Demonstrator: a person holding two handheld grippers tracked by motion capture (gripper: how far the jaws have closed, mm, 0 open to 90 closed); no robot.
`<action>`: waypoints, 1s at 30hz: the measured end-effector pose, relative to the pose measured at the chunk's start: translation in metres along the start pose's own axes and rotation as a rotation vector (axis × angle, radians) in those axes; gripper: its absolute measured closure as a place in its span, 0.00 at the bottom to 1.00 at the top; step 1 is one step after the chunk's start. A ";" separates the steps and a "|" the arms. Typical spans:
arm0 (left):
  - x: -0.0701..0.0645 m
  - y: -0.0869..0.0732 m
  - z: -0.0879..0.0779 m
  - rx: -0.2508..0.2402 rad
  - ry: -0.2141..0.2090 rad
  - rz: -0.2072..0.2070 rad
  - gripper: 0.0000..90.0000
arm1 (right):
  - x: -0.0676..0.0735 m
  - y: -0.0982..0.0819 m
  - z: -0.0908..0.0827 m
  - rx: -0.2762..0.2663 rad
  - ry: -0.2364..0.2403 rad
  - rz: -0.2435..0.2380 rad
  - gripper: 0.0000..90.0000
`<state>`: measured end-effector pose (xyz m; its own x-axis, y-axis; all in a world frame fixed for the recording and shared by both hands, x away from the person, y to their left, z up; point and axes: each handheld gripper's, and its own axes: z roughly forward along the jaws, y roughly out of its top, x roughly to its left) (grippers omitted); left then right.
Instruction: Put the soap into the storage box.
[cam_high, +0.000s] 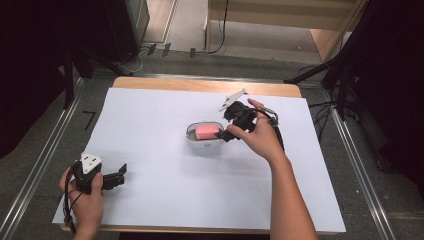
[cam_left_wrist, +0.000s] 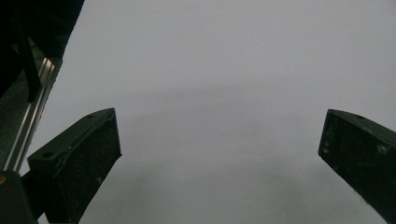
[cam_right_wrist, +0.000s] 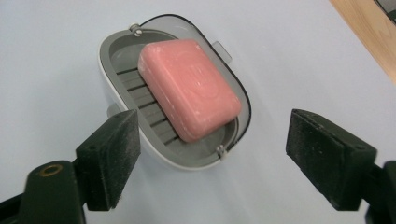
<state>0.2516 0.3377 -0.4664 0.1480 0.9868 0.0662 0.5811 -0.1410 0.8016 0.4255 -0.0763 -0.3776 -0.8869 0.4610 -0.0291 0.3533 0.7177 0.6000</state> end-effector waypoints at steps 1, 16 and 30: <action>0.000 0.000 0.000 0.000 0.000 0.000 0.00 | -0.001 -0.004 -0.002 -0.004 0.003 0.009 0.18; 0.000 0.000 0.000 0.000 0.002 0.002 0.00 | -0.016 -0.049 -0.029 -0.088 -0.160 0.246 0.19; -0.001 0.000 0.000 -0.001 0.001 0.002 0.00 | -0.009 -0.092 -0.038 -0.089 -0.203 0.283 0.20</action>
<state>0.2517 0.3371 -0.4667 0.1484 0.9865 0.0689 0.5802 -0.1432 0.8018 0.3891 -0.1664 -0.4023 -0.6770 0.7360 -0.0048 0.5417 0.5027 0.6738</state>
